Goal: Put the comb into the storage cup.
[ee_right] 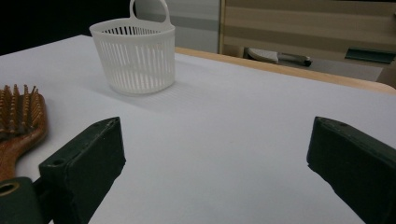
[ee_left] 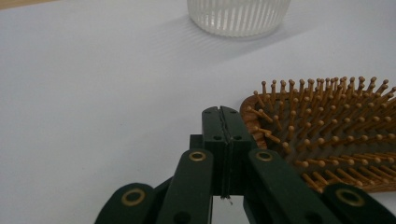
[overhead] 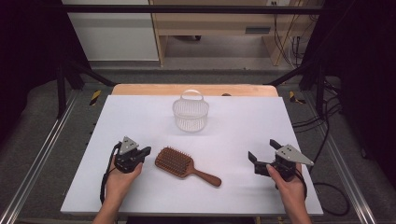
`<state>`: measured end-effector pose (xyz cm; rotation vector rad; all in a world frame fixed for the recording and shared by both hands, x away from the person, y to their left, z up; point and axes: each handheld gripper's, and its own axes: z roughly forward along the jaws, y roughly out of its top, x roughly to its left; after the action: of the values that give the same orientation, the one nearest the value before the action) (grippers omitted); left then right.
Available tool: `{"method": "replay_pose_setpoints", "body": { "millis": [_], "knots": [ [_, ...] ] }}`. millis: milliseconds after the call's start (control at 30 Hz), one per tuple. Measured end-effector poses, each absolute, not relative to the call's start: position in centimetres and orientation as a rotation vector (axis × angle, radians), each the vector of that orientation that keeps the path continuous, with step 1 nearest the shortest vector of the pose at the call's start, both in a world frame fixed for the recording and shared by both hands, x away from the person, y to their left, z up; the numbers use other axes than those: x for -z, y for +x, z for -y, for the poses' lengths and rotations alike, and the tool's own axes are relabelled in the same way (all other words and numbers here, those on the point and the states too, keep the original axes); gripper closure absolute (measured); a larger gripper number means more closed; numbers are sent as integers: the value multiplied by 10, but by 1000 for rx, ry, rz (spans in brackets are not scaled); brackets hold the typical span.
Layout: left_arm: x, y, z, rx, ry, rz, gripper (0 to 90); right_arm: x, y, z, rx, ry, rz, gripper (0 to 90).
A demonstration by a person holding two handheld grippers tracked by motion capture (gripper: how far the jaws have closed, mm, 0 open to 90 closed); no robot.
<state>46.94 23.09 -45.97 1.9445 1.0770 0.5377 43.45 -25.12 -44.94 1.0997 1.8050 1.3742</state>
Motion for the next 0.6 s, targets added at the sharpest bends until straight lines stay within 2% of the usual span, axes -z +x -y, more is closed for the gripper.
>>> {"method": "replay_pose_setpoints", "body": {
  "millis": [600],
  "knots": [
    [474,479,-213,-496,2041,-1085,900,451,435,249,-1369,1101,-1854,49]
  ]
}}
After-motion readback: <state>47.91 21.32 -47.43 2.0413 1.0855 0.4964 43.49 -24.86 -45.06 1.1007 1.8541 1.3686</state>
